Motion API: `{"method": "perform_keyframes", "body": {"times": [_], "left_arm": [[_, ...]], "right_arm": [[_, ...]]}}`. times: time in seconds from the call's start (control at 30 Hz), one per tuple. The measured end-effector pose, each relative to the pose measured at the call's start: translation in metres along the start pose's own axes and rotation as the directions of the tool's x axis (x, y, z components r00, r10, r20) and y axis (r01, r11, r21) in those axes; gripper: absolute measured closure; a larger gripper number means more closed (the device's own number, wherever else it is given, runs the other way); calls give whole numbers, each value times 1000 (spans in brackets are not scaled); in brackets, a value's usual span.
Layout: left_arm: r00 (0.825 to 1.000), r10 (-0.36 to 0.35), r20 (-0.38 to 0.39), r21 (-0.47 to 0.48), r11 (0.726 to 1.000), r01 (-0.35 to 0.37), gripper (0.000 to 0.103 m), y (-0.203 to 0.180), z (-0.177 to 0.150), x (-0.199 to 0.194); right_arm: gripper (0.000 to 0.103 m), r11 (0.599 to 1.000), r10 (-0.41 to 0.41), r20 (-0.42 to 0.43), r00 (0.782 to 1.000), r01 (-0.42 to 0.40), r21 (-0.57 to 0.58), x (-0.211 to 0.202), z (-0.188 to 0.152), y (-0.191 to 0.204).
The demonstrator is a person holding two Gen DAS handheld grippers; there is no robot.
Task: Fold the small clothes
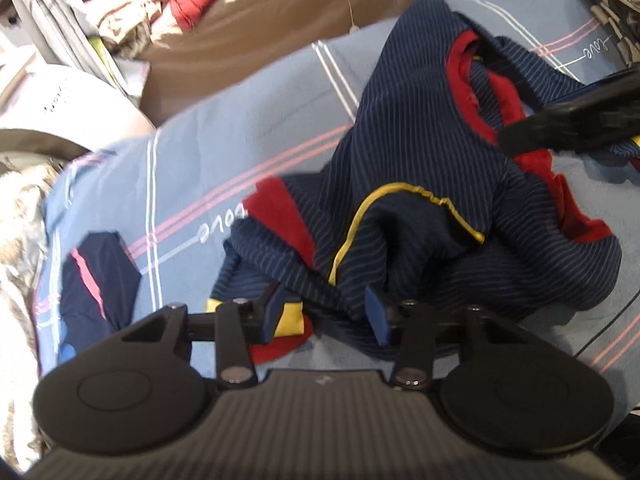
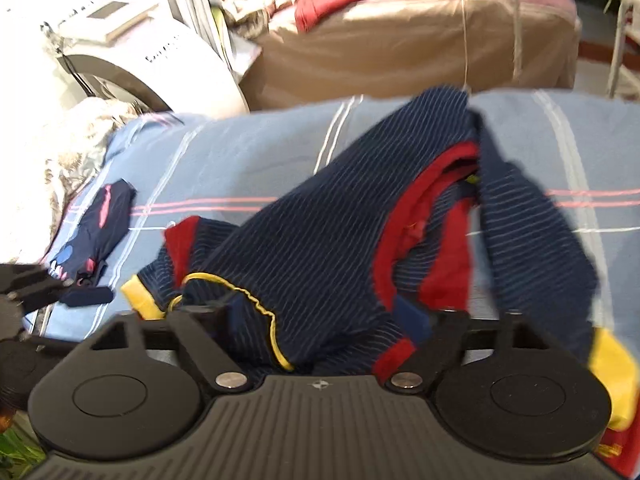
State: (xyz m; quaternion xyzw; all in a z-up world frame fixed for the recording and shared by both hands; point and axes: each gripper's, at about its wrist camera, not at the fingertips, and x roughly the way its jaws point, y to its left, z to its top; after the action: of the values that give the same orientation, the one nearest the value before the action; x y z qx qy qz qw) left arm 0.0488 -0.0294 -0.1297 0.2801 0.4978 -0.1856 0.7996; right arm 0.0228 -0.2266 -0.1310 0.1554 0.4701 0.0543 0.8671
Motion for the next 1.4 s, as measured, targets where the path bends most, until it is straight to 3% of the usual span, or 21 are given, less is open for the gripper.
{"method": "perform_keyframes", "body": {"times": [0.07, 0.2, 0.3, 0.37, 0.43, 0.47, 0.5, 0.57, 0.6, 0.77, 0.9, 0.97, 1.07, 1.13, 1.17, 1.2, 1.23, 1.27, 1.3, 1.4], "left_arm": [[1000, -12, -7, -11, 1000, 11, 59, 5, -4, 2], [999, -29, -12, -12, 1000, 29, 49, 9, -16, 4], [999, -38, -23, -16, 999, 38, 31, 9, -19, 7], [999, -37, -18, -17, 999, 36, 28, 9, -20, 7], [999, -45, -16, -24, 999, 45, 26, 9, -21, 6], [999, -48, -17, -28, 998, 48, 24, 9, -21, 6], [999, -49, -20, -33, 998, 48, 21, 9, -21, 5], [999, -44, -24, -43, 998, 43, 17, 12, -21, 6], [999, -42, -23, -48, 998, 41, 17, 13, -21, 6], [998, -55, -17, -102, 993, 53, 16, 25, -24, 7], [999, -47, -15, -138, 989, 44, 16, 35, -28, 6], [999, -39, -16, -153, 988, 36, 16, 41, -31, 5], [999, -27, -21, -181, 983, 22, 16, 50, -37, 7], [999, -23, -24, -206, 978, 18, 16, 55, -40, 9], [999, -26, -21, -217, 976, 21, 16, 57, -41, 10], [999, -32, -17, -227, 973, 28, 16, 59, -43, 10], [999, -41, -16, -234, 971, 36, 16, 61, -44, 11], [999, -51, -13, -241, 970, 46, 16, 62, -44, 12], [998, -60, -3, -246, 967, 57, 17, 63, -46, 12], [997, -68, 24, -268, 961, 72, 17, 65, -48, 17]], "right_arm": [[1, 998, -44, -42, 998, 46, 43, 21, 4, -5], [1, 985, -85, -86, 993, 97, 144, 43, 5, -23], [1, 975, -78, -134, 988, 103, 195, 55, 1, -27], [3, 962, -75, -176, 982, 118, 248, 62, -3, -31], [15, 950, -50, -185, 981, 104, 295, 65, -7, -33], [36, 947, -37, -182, 983, 93, 308, 65, -9, -33], [65, 944, -30, -181, 983, 88, 319, 64, -9, -33], [85, 934, -20, -156, 987, 74, 349, 57, -4, -30], [86, 927, 14, -134, 991, 37, 374, 51, 1, -27], [88, 930, 211, -29, 977, -191, 315, 35, 71, 10], [90, 911, 291, 29, 956, -286, 297, 70, 163, 29], [90, 915, 288, 61, 956, -294, 278, 91, 206, 44], [89, 926, 231, 65, 971, -240, 293, 125, 253, 53], [88, 916, 192, 75, 978, -206, 344, 147, 260, 49], [77, 914, 181, 78, 980, -197, 356, 157, 261, 47], [52, 916, 171, 73, 983, -185, 356, 164, 258, 41], [35, 920, 147, 59, 987, -159, 358, 170, 254, 41], [6, 923, 119, 49, 992, -129, 364, 173, 248, 37], [0, 924, 97, 48, 994, -108, 367, 171, 237, 33], [0, 916, 108, 54, 993, -120, 383, 159, 227, 29]]}}
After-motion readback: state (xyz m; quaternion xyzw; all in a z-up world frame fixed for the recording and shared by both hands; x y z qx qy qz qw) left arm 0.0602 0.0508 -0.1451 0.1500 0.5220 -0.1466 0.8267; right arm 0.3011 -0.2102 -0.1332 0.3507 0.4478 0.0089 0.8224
